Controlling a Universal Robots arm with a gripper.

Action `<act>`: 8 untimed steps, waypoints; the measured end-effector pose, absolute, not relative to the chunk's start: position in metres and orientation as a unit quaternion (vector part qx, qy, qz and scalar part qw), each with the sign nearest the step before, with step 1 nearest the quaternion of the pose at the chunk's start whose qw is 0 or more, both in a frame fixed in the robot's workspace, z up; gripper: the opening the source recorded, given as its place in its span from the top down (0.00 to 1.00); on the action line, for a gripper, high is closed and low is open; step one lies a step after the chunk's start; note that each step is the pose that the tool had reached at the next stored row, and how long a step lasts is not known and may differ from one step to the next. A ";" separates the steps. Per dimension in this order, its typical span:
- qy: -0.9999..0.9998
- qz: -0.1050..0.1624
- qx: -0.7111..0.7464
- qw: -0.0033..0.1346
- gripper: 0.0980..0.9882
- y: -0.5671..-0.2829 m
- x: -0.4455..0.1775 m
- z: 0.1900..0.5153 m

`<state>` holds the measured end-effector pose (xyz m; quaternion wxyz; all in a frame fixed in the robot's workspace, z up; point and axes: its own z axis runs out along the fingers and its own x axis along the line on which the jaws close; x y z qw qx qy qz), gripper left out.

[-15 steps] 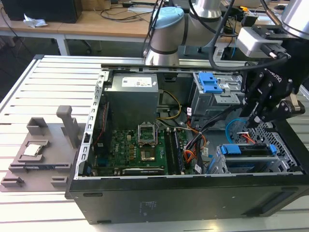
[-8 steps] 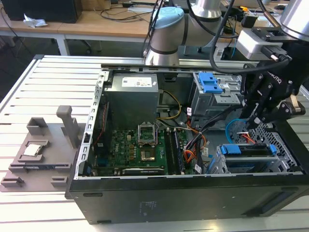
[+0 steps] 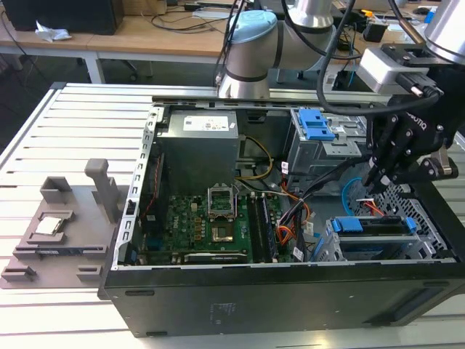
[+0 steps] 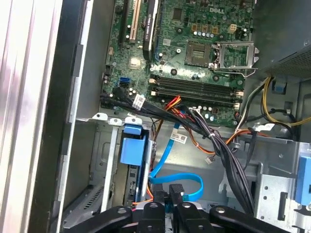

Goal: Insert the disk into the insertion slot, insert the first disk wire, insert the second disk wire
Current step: 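Insert the second disk wire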

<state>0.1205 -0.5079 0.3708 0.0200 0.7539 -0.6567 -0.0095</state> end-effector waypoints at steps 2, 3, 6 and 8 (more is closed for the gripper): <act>-0.657 -0.009 0.754 0.020 0.93 -0.518 0.121 0.371; -0.657 -0.009 0.754 0.020 0.93 -0.522 0.121 0.370; -0.658 -0.009 0.752 0.020 0.93 -0.533 0.121 0.370; -0.670 -0.010 0.742 0.020 0.93 -0.533 0.121 0.369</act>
